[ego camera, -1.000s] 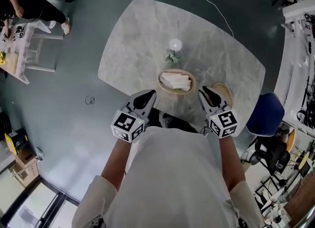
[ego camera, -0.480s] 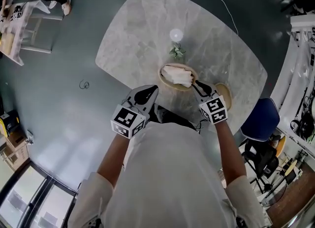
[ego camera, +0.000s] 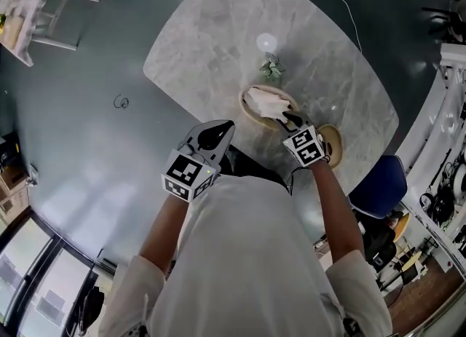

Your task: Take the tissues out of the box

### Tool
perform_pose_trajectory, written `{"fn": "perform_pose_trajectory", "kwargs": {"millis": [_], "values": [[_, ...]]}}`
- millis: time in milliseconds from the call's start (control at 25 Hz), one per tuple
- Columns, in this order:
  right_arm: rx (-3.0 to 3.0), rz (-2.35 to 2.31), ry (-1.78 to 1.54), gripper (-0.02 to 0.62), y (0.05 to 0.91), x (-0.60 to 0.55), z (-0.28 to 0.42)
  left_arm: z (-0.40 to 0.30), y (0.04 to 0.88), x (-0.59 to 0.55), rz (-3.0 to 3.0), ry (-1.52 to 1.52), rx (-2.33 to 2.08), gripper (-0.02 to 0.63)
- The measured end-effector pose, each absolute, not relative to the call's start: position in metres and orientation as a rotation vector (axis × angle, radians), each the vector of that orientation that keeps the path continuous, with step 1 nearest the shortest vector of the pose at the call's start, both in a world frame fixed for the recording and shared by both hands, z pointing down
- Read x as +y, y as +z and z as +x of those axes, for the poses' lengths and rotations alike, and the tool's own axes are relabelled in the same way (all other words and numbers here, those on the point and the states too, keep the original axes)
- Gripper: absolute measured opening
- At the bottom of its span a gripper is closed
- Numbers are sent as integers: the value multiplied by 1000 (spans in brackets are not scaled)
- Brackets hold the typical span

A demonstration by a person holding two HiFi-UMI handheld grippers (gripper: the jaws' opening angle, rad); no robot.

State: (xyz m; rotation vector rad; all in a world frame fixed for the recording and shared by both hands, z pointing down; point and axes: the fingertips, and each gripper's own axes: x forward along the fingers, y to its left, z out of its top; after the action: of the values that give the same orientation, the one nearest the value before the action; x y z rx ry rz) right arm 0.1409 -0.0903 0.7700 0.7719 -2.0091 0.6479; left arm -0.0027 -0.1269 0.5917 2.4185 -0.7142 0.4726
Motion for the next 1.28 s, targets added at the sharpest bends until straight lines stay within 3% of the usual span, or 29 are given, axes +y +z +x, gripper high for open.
{"fn": "perform_pose_trajectory", "kwargs": {"millis": [520,1000,1080,1160,1280], "values": [[-1871,484,542,163,828,-88,126,-36,609,-113,2327,468,-811,9],[-1778,339,484,163,861,-89,116,-54,615,-107,2295,472,-849,9],[-1774,335,485,142,863,-88,115,-56,616,-107,2292,471,-849,9],[-1780,340,475,66,862,-89,114,-58,617,-108,2292,468,-852,9],[-1799,351,482,46,856,-88,113,-60,615,-109,2299,460,-858,9]]}}
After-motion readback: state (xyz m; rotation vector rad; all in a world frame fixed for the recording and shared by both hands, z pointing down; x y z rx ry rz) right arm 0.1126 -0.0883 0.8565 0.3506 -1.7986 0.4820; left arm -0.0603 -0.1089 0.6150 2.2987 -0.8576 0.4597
